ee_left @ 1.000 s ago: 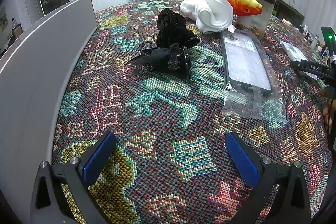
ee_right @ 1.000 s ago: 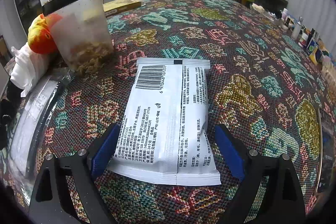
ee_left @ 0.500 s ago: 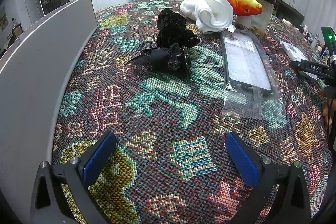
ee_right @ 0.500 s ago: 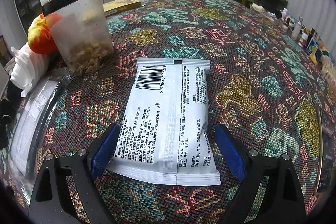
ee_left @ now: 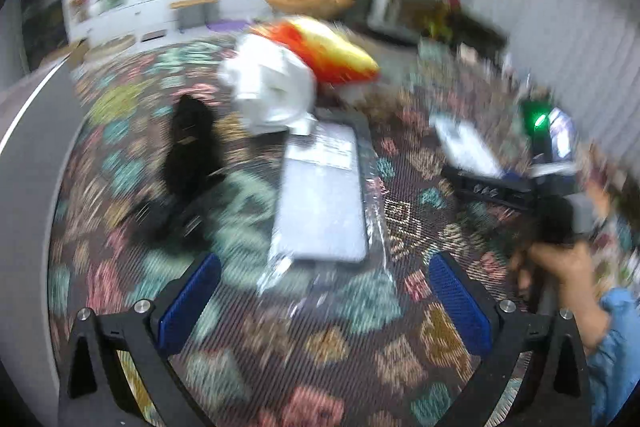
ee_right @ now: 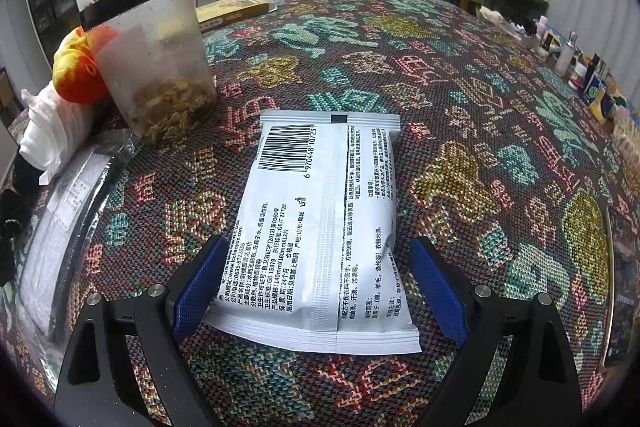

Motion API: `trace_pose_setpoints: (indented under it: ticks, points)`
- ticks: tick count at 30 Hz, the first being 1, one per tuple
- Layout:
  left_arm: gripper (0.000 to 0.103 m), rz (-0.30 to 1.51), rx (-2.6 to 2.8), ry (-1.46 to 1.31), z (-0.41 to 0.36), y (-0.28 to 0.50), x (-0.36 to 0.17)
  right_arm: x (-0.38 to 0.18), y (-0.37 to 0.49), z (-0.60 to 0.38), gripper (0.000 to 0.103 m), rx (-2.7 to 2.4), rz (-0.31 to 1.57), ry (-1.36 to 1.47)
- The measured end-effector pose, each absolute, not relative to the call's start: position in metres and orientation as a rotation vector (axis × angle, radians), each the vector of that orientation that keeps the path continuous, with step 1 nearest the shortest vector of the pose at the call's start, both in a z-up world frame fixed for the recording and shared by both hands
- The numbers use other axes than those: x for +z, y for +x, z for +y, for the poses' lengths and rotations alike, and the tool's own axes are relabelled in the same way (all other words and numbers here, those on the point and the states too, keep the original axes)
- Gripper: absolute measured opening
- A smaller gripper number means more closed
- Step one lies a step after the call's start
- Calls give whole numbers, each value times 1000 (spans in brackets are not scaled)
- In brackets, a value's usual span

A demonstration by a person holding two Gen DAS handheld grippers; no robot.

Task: Organize soft objects
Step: 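Grasp the clear plastic-wrapped foam package with the left tool, then lift the white packet with the right tool while the left tool lifts the foam package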

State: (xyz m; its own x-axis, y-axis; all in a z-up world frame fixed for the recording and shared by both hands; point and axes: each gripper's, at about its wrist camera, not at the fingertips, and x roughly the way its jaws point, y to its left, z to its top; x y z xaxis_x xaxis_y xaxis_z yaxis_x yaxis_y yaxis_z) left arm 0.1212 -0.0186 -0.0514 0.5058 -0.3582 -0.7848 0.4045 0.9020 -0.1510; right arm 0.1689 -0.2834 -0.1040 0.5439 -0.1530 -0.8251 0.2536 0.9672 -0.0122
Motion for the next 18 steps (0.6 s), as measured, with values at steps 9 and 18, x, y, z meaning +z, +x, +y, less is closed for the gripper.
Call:
trace_pose_setpoints:
  ticks: [9, 18]
  points:
    - [103, 1116, -360, 117, -64, 190, -100, -104, 169, -283, 93, -242, 966, 114]
    - [103, 1121, -327, 194, -81, 195, -103, -104, 169, -283, 93, -243, 966, 115]
